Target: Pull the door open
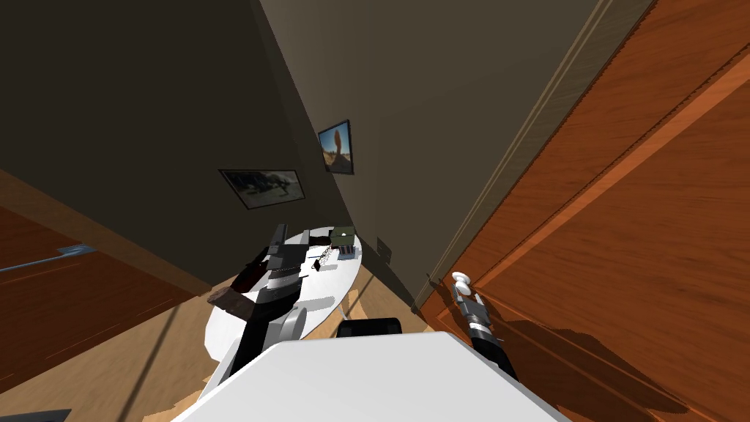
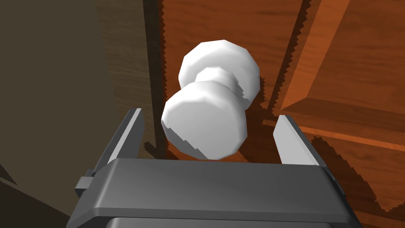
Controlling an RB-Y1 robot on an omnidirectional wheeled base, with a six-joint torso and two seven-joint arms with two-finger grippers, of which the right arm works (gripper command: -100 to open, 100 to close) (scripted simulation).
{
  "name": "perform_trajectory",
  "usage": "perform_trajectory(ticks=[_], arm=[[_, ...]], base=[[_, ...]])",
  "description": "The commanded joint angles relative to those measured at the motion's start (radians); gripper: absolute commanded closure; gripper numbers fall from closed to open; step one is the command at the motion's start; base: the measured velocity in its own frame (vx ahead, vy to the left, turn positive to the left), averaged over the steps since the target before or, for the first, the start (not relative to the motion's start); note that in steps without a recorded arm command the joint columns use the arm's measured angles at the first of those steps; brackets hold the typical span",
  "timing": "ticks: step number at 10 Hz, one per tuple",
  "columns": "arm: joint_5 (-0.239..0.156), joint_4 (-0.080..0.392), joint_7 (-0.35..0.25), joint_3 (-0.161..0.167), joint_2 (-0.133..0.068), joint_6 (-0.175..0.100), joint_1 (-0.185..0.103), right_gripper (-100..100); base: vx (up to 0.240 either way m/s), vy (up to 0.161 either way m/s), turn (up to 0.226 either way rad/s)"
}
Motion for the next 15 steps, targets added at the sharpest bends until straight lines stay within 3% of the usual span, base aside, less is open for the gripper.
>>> perform_trajectory(ticks=[1,3,4,13,14,15], arm=[[0.0,0.0,0.0,0.0,0.0,0.0,0.0,-100],[0.0,0.0,0.0,0.0,0.0,0.0,0.0,-100],[0.006,0.002,-0.02,0.029,-0.012,-0.022,0.009,-100],[0.006,0.002,-0.02,0.029,-0.012,-0.022,0.009,-100],[0.023,0.025,-0.049,0.046,-0.019,-0.038,0.004,-100],[0.023,0.025,-0.049,0.046,-0.019,-0.038,0.004,-100]], base=[[0.008,-0.012,0.033],[-0.002,0.003,-0.009],[-0.006,0.009,-0.026],[0.0,0.0,0.001],[0.0,0.0,0.0],[0.005,-0.007,0.019]])
